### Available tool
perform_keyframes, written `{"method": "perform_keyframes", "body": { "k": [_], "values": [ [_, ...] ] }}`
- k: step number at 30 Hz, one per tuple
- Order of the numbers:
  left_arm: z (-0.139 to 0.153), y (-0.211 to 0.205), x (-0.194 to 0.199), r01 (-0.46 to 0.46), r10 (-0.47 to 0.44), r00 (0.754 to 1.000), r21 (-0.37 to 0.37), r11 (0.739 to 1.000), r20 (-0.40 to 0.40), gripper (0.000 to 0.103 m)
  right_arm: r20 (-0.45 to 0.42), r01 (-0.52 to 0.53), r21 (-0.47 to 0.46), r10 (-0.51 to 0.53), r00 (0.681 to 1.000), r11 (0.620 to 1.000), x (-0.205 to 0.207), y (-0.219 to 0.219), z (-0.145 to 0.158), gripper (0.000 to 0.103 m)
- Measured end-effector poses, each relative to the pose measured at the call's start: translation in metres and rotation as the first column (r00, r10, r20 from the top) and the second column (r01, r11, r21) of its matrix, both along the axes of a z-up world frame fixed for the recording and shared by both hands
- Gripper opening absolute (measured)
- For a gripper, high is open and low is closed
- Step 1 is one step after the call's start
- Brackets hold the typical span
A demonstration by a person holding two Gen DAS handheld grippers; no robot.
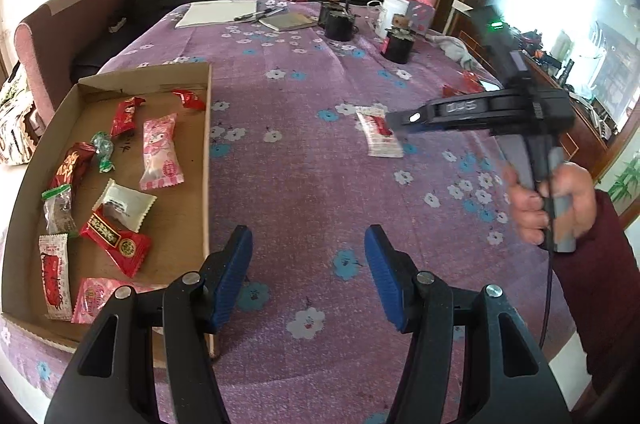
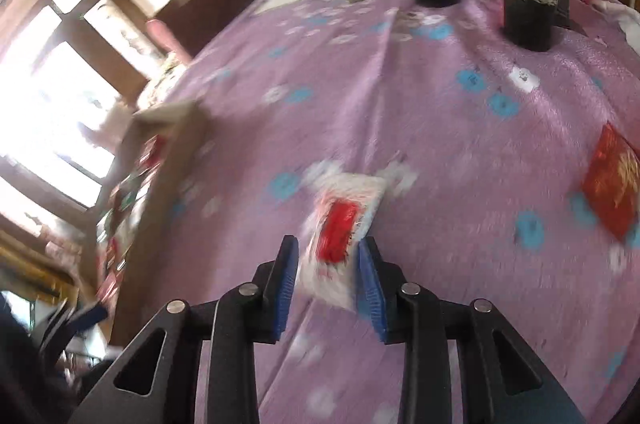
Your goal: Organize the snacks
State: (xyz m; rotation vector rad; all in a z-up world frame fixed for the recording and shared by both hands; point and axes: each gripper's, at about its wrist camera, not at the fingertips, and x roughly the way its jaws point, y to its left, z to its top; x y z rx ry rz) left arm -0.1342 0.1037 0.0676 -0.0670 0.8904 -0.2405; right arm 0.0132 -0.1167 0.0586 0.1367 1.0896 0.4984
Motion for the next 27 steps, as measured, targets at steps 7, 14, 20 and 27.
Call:
{"method": "perform_keyframes", "body": {
  "k": [7, 14, 20, 27],
  "values": [
    [0.001, -0.011, -0.003, 0.027, -0.027, 1.000, -0.019, 0.999, -0.008, 0.057, 0.157, 0.428, -0.048, -0.416, 0.896, 0.903, 0.007, -0.118, 0.022, 0.074],
    [0.006, -0.019, 0.000, 0.021, -0.021, 0.999, -0.009, 1.000, -0.027, 0.057, 0.126, 0.506, -0.121, -0.492, 0.861, 0.854, 0.046, -0.141, -0.005, 0.074],
    [0.017, -0.007, 0.008, -0.020, 0.016, 0.999, -0.071, 0.997, -0.046, 0.057, 0.142, 0.493, -0.225, -0.473, 0.870, 0.840, 0.058, -0.115, -0.022, 0.038],
    [0.021, -0.022, 0.045, -0.031, 0.020, 0.995, -0.114, 0.993, -0.095, 0.057, 0.078, 0.353, -0.173, -0.344, 0.936, 0.920, -0.001, -0.088, -0.021, 0.037]
  ]
}}
